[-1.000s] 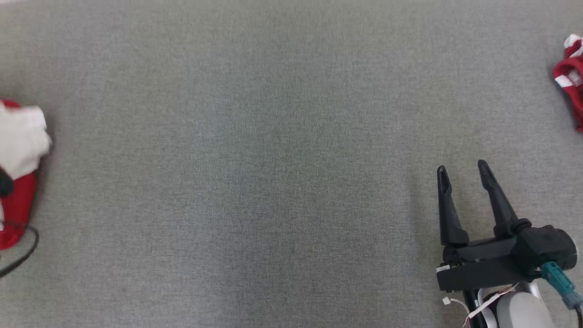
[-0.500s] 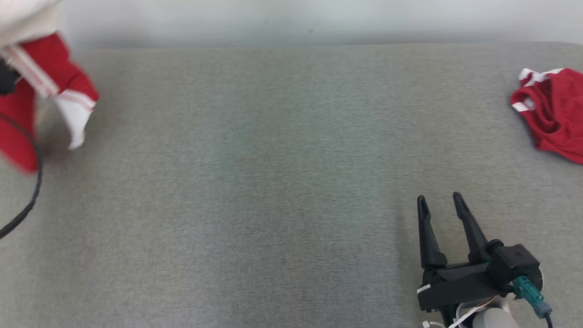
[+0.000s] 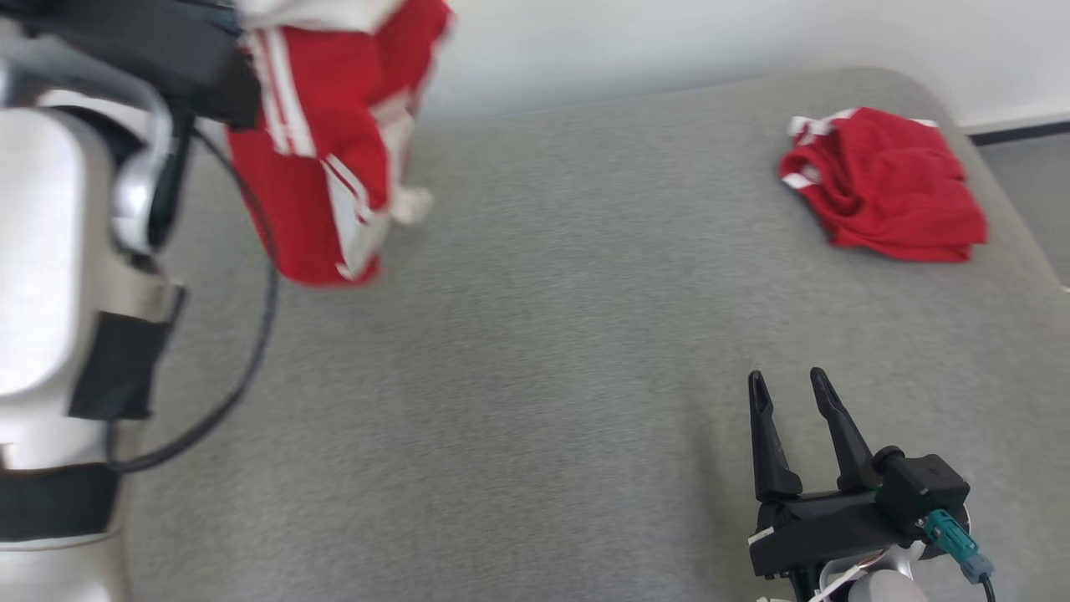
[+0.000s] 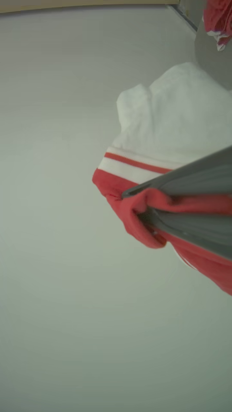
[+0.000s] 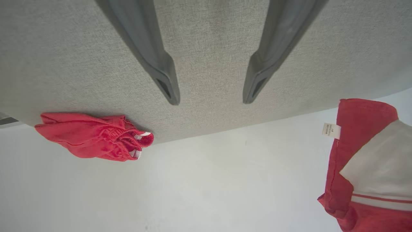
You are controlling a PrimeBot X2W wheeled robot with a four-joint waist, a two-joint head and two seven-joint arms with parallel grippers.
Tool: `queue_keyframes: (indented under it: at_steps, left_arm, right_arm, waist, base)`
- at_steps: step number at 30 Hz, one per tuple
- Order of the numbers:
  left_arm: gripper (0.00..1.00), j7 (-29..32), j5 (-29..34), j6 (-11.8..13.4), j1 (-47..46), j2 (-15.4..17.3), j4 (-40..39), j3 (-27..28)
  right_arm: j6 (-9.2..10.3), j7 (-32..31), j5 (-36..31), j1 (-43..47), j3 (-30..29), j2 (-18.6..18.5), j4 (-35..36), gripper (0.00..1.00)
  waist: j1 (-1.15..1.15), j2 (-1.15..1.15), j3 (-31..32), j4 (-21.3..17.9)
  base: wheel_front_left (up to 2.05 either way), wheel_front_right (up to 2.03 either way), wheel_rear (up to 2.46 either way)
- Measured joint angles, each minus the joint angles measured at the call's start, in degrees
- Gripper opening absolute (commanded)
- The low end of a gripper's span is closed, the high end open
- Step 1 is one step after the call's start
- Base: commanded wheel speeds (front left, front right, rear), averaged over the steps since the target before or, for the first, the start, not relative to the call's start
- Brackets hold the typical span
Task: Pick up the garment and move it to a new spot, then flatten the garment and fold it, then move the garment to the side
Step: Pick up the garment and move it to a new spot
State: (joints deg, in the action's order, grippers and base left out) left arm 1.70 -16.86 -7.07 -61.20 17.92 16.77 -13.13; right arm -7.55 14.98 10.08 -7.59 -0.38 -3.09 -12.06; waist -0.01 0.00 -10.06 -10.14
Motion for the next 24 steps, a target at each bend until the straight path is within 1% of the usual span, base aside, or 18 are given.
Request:
queue_keyframes:
  at_steps: [9, 14, 18, 24]
  left_arm:
    - [0.0, 0.71, -0.22, 0.01, 0.54, -6.92, -1.34, -6.98]
    - [0.0, 0.29, -0.86, 0.02, 0.87, -9.77, -1.4, -9.14]
    - [0.0, -0.12, -1.35, 0.55, 2.87, -10.43, -1.31, -9.64]
    - [0.0, -3.05, -4.07, 2.91, 14.22, -9.69, 0.94, -8.18]
  right_arm:
    - [0.0, 0.01, 2.19, 0.26, 0.38, 0.07, -0.03, 1.0]
    - [0.0, 0.01, 2.55, 0.7, 0.18, 0.07, -0.04, 1.0]
    - [0.0, 0.01, 2.63, 0.72, -0.22, 0.07, -0.05, 1.0]
    - [0.0, 0.01, 2.76, 0.79, 0.1, 0.12, -0.68, 1.0]
  waist:
    - [0.0, 0.0, 1.09, -7.48]
    - [0.0, 0.0, 1.67, -10.37]
    - [0.0, 0.0, 1.91, -11.13]
    - [0.01, 0.0, 1.55, -9.45]
  base:
    - [0.0, 0.0, 0.0]
    - [0.0, 0.0, 0.0]
    - [0.0, 0.0, 0.0]
    - [0.0, 0.0, 0.0]
